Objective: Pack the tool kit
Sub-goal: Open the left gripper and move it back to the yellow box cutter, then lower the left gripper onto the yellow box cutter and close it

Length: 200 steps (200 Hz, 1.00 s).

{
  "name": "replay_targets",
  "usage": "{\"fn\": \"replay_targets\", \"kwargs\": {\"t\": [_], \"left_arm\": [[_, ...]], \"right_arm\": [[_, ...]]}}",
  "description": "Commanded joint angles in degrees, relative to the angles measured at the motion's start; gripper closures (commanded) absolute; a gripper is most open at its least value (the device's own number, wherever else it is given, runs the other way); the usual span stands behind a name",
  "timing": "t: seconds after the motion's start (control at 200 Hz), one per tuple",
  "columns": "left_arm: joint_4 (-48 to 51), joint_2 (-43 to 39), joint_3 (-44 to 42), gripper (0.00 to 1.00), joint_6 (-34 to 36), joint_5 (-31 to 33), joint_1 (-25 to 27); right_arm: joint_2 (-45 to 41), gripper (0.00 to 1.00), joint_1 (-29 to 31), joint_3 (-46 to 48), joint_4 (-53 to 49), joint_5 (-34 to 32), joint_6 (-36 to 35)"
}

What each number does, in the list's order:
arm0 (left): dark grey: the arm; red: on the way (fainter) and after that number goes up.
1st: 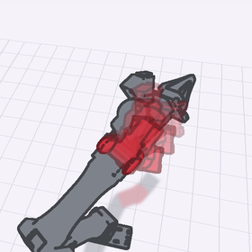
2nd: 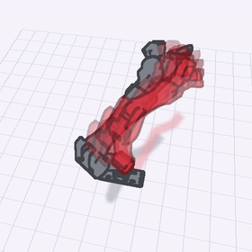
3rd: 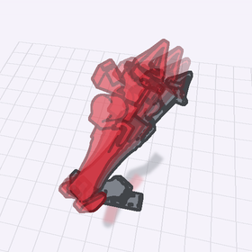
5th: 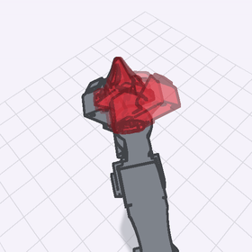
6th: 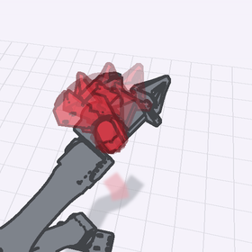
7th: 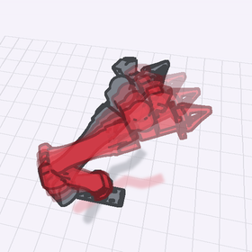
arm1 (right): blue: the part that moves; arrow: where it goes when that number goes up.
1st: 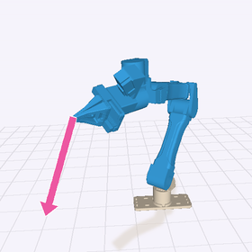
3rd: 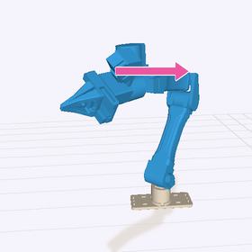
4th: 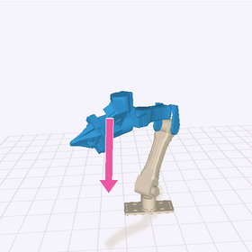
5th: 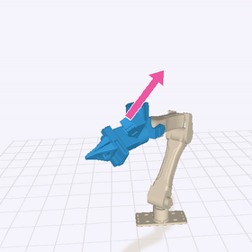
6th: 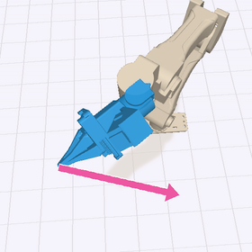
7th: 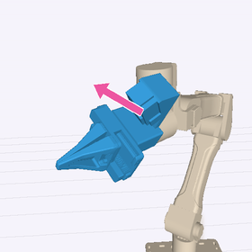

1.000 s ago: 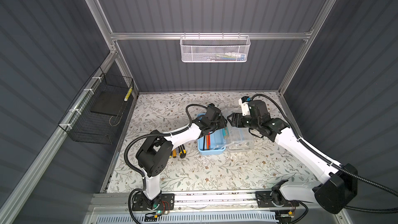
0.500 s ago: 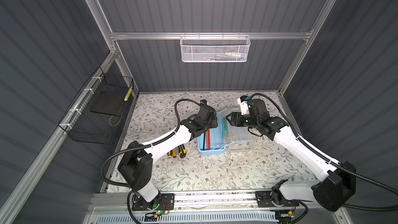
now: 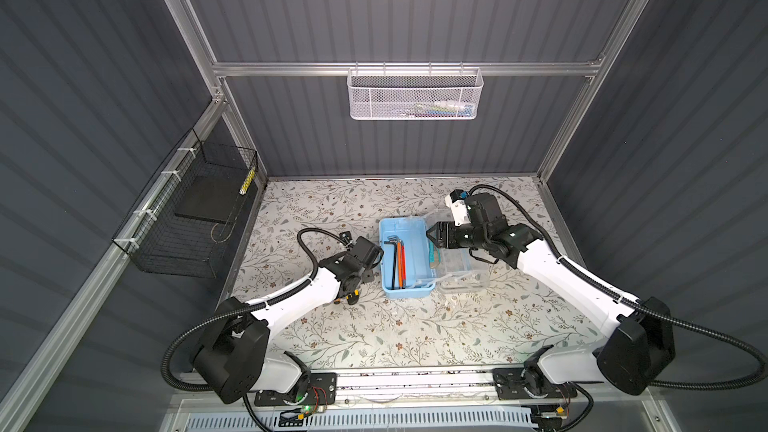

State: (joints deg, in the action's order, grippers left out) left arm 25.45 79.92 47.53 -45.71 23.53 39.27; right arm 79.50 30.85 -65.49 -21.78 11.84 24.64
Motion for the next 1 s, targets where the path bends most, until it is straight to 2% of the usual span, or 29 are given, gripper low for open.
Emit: {"fn": "replay_targets", "kwargs": {"t": [0.0, 0.435, 0.996], "left_arm": [[0.6, -0.06, -1.69, 0.43, -2.87, 1.12, -0.63], [-5.39, 3.57, -5.66, 0.43, -3.32, -1.48, -3.54], [-8.63, 9.43, -5.36, 0.43, -2.63, -3.0, -4.12]], "right_arm": [[0.8, 0.3, 0.23, -1.89, 1.3, 1.13, -0.03], [2.21, 0.3, 0.26, -1.88, 1.34, 0.62, -0.47], [3.89, 0.3, 0.14, -1.68, 1.96, 0.6, -0.47]]}}
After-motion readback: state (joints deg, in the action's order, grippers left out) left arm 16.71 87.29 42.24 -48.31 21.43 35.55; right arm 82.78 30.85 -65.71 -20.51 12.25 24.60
